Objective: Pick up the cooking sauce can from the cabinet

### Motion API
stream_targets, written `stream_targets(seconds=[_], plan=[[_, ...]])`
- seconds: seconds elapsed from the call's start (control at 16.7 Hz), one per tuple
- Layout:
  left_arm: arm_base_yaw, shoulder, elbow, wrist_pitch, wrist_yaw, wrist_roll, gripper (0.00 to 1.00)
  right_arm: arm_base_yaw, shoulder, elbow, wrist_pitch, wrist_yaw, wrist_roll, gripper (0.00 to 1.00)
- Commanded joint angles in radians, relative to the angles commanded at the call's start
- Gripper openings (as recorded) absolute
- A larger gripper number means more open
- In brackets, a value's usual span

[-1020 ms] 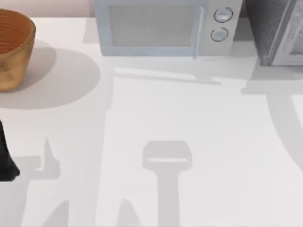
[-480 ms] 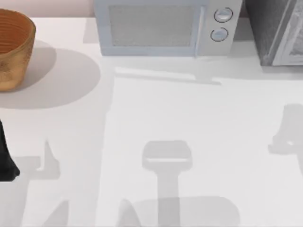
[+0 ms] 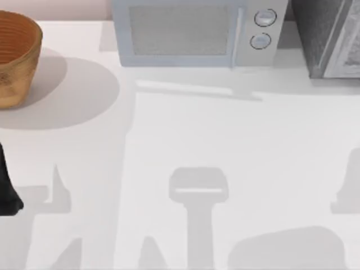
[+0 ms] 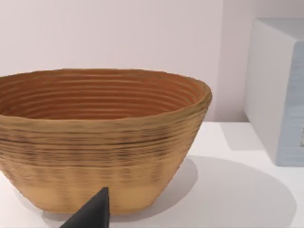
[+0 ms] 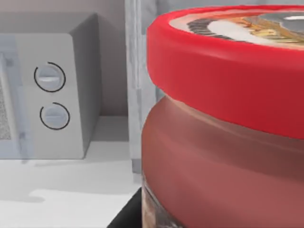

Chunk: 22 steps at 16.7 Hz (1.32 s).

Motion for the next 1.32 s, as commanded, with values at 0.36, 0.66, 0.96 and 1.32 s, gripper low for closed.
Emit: stream_targets(seconds=[0.36,0.66,0.96,1.32], plan=[[0.000,0.000,0.000,0.000,0.000,0.000,1.00,0.001,-0.004,-0.010,0.003,-0.002,0.002,0.00],[0.000,0.000,0.000,0.000,0.000,0.000,1.00,-0.013,0.123,0.037,0.097,-0.062,-0.009,0.00],[0.000,0.000,0.000,0.000,0.000,0.000,1.00,-0.039,0.390,0.125,0.276,-0.177,-0.010,0.00],[0.000,0.000,0.000,0.000,0.000,0.000,1.00,-0.070,0.702,0.227,0.489,-0.316,-0.005,0.00]])
